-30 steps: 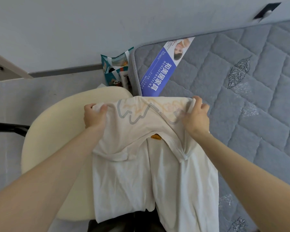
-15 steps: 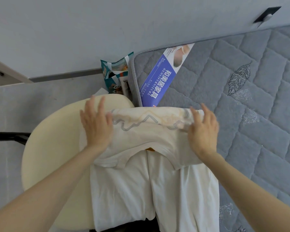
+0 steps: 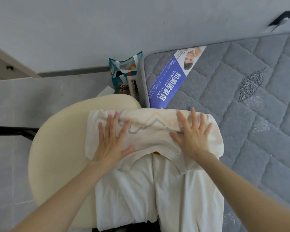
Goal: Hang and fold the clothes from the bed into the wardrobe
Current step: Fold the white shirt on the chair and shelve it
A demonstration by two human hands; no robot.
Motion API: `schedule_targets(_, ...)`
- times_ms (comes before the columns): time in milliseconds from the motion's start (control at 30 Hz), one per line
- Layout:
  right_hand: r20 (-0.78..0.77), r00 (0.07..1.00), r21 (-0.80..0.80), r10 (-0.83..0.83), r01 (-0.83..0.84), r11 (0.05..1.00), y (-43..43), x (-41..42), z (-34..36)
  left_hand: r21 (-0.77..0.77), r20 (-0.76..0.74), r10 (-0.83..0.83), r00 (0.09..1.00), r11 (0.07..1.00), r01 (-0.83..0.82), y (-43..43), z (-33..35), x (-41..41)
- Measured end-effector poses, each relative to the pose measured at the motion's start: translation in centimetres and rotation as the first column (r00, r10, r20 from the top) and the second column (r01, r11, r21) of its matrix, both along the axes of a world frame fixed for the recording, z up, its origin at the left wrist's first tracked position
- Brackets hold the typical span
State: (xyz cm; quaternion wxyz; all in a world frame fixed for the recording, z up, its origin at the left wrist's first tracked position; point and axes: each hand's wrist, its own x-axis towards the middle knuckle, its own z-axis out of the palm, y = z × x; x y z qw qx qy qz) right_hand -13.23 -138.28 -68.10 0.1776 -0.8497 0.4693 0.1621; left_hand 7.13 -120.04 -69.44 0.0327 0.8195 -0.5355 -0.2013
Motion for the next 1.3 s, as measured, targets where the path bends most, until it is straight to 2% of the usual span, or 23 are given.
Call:
schedule_targets(67, 0.22, 0.963, -0.119, 0.156, -0.132, 0.984, 2.2, 0.2, 1.2, -0.162, 0.012, -0.072, 0.997, 0.984, 0.073, 0.7, 0.8, -2.1)
schedule_targets(133, 0.273, 0.909, -0.134, 0.314, -0.288, 0.948, 4.7, -0.5, 1.7, -0.136, 0.022, -0.109, 0.994, 0.985, 0.111, 1.6, 1.1, -3.7)
schedule_targets(200, 0.151, 0.9, -0.058, 0.409, -0.405, 0.912, 6.6, -1.5, 1.7, -0.063, 0.024, -0.088, 0.996, 0.994, 0.089, 2.3, 1.3, -4.6)
schedule_targets(267, 0.07, 0.913, -0.073, 0.402, -0.398, 0.915, 7.2, -2.5, 1.4, -0.112, 0.025, -0.093, 0.995, 0.989, 0.095, 2.9, 1.3, -4.7)
schedule_targets(367, 0.058, 0.91, -0.011, 0.41, -0.41, 0.912, 7.1, -3.1, 1.3, -0.188, -0.066, -0.167, 0.984, 0.97, 0.152, 3.7, 1.6, -4.5)
schedule_targets(433, 0.043, 0.891, 0.04, 0.452, -0.453, 0.891, 7.0, -3.5, 1.8, -0.13, -0.094, -0.232, 0.968, 0.967, 0.219, 4.1, 2.0, -4.5)
schedule_targets(500, -0.009, 0.883, 0.11, 0.47, -0.466, 0.878, 7.1, -4.0, 2.3, 0.042, -0.163, -0.248, 0.955, 0.965, 0.257, 4.5, 2.4, -4.6)
schedule_targets(567, -0.093, 0.891, 0.21, 0.445, -0.419, 0.883, 7.3, -4.0, 3.0, 0.169, -0.222, -0.192, 0.956, 0.958, 0.232, 4.7, 2.5, -4.7)
schedule_targets(600, -0.109, 0.912, 0.227, 0.395, -0.364, 0.903, 7.2, -3.8, 3.3, 0.146, -0.224, -0.158, 0.962, 0.97, 0.193, 4.5, 2.8, -4.8)
schedule_targets(667, -0.052, 0.97, 0.153, 0.236, -0.225, 0.962, 6.6, -2.9, 4.0, -0.026, -0.195, -0.09, 0.977, 0.996, 0.087, 3.7, 3.2, -4.5)
schedule_targets(733, 0.08, 0.993, 0.05, 0.089, -0.093, 0.994, 5.3, -1.7, 4.7, -0.16, -0.147, -0.034, 0.989, 0.987, 0.01, 2.3, 3.7, -3.7)
schedule_targets(800, 0.167, 0.986, 0.045, -0.002, -0.006, 0.999, 3.5, -0.4, 5.0, -0.187, -0.101, 0.026, 0.995, 0.981, -0.044, 0.3, 3.9, -2.1)
schedule_targets(933, 0.148, 0.978, 0.159, -0.15, 0.126, 0.979, -1.2, 2.3, 4.1, 0.051, -0.001, 0.004, 1.0, 0.999, -0.004, -3.1, 3.5, 1.6)
schedule_targets(1067, 0.051, 0.971, 0.231, -0.235, 0.217, 0.948, -4.3, 3.3, 2.2, 0.291, 0.105, -0.047, 0.993, 0.956, 0.014, -5.1, 2.5, 4.4)
schedule_targets(1233, -0.177, 0.961, 0.152, -0.213, 0.241, 0.959, -5.7, 3.4, 0.7, 0.379, 0.128, -0.115, 0.985, 0.924, 0.058, -5.8, 2.4, 5.9)
schedule_targets(1300, -0.183, 0.966, 0.144, -0.18, 0.208, 0.967, -6.0, 3.1, 1.1, 0.412, 0.135, -0.198, 0.971, 0.902, 0.127, -5.5, 2.7, 6.7)
